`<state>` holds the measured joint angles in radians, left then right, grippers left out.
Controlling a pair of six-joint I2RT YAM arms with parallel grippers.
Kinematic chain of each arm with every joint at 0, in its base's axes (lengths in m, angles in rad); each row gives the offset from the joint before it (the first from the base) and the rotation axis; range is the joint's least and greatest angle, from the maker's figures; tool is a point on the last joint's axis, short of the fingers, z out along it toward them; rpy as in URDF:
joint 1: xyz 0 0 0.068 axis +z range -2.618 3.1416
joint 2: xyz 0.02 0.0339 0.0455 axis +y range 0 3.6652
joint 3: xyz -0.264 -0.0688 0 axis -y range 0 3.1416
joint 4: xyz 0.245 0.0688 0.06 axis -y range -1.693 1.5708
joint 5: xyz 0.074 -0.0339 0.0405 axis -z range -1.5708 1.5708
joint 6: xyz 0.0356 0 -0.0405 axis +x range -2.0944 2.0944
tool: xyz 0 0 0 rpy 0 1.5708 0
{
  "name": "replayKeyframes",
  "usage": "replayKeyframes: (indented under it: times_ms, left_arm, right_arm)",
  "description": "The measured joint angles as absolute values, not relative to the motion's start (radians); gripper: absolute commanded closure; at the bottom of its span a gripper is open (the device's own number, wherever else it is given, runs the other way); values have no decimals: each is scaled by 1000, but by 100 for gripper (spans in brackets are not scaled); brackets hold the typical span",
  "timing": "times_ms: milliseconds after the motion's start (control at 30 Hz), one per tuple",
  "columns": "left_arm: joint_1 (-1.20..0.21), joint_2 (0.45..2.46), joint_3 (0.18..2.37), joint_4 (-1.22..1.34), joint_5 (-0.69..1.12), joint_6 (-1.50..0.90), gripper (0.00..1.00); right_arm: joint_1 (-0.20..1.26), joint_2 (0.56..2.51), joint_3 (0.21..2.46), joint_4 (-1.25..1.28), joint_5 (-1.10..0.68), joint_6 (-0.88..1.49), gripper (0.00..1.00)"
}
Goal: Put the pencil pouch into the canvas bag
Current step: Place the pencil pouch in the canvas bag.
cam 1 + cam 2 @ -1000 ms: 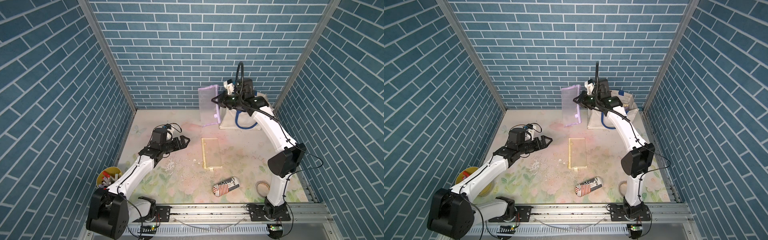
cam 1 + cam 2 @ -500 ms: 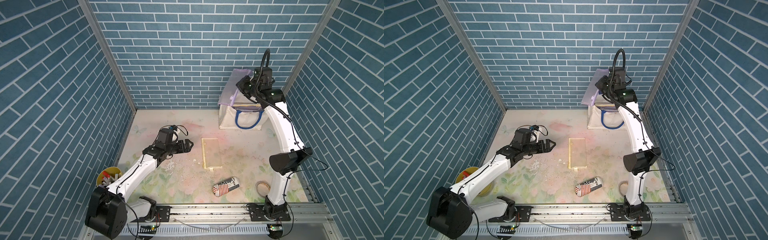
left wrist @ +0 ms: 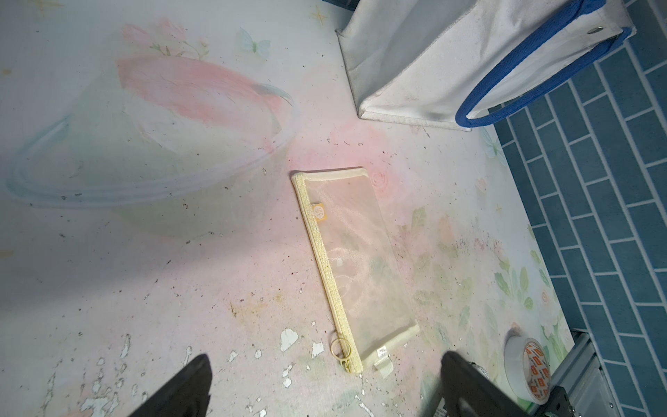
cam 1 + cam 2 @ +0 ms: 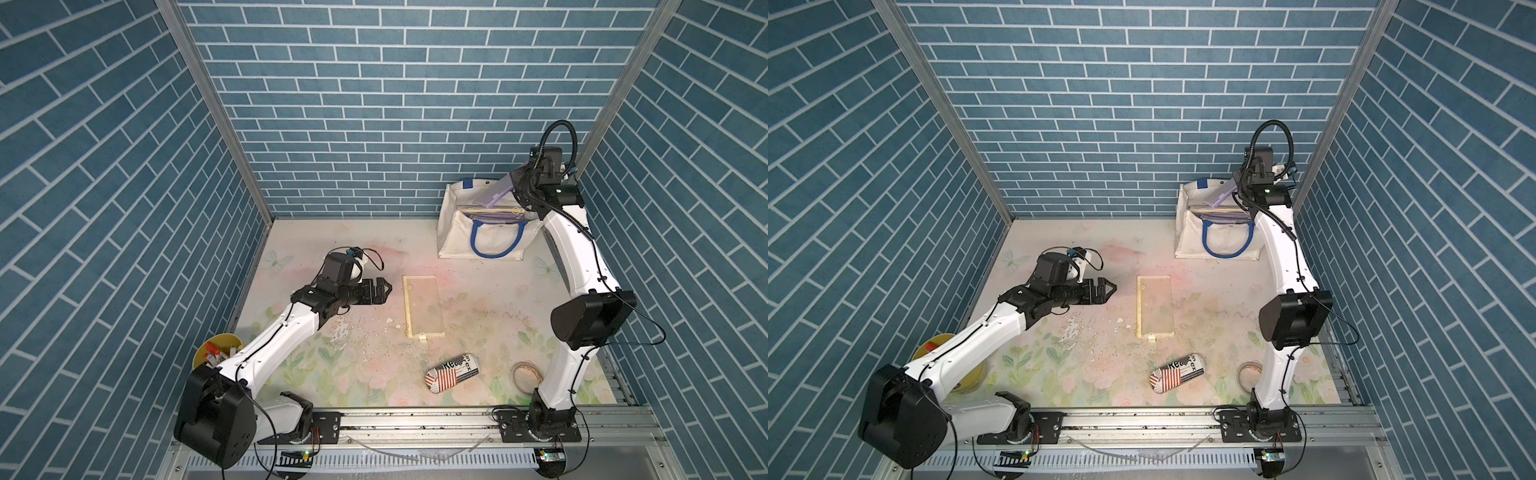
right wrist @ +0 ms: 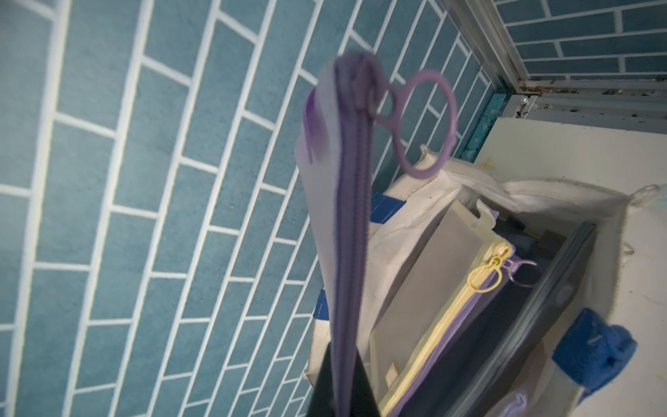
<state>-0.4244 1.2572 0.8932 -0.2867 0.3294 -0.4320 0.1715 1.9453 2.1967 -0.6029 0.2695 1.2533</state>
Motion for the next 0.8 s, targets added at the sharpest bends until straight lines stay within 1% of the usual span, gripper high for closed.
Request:
replayKeyframes:
  times_ms: [333, 633, 733, 800]
  left_arm:
    - [-424, 1258, 893, -287, 329, -428, 1]
    - [-424, 1275, 893, -287, 330, -426, 1]
    - [-424, 1283, 893, -286, 330, -426, 1]
    - [-424, 1286, 892, -282, 332, -426, 1]
  right_arm:
    - [166, 2142, 2300, -619, 315, 1352, 100]
    - [196, 2167, 2291, -609, 344, 1423, 100]
    - [211, 2167, 2286, -615, 345, 1451, 90]
    - [218, 2167, 2286, -616, 346, 1464, 85]
